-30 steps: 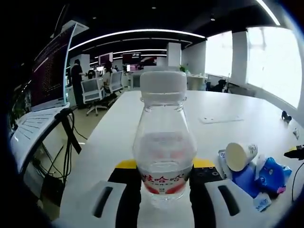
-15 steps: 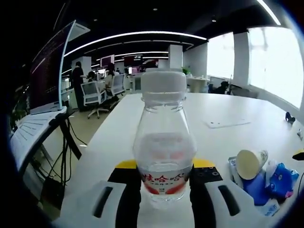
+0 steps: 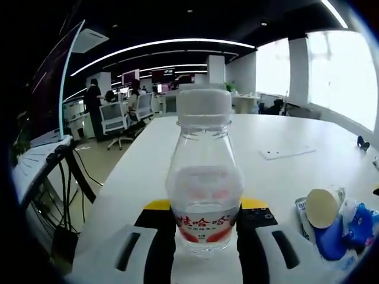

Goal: Arrange the tabletop items into an orderly group along one side of the table until the central work area is clear of visible clutter.

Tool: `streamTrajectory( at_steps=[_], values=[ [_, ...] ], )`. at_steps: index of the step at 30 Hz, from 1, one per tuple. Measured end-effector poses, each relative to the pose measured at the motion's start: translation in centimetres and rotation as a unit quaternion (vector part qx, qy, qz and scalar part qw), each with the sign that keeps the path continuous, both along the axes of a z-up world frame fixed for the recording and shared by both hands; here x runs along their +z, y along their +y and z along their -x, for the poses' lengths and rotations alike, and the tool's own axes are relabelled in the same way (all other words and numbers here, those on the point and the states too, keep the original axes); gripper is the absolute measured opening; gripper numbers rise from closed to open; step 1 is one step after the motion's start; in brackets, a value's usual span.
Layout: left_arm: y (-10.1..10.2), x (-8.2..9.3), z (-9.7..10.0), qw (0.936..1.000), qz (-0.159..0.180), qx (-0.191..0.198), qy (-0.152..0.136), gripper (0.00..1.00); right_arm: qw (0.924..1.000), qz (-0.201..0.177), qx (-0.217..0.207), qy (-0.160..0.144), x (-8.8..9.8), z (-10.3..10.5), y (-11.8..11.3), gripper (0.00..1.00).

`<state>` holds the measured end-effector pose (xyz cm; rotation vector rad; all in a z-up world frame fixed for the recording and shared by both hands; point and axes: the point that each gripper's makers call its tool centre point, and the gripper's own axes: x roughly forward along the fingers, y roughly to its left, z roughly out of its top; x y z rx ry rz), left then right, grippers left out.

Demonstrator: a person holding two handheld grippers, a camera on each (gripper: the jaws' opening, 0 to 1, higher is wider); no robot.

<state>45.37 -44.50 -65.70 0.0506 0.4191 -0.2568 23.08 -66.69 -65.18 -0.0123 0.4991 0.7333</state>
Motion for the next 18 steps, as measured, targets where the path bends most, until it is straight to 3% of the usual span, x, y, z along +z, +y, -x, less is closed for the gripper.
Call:
streamTrajectory(
  at_steps=[18],
  values=[
    [0.4,-0.4,-3.2,1.0,-0.002,0.002,-0.007,0.39,0.9999,-0.014,-0.008,-0.007,0.5,-0.5,0.0,1.0]
  ],
)
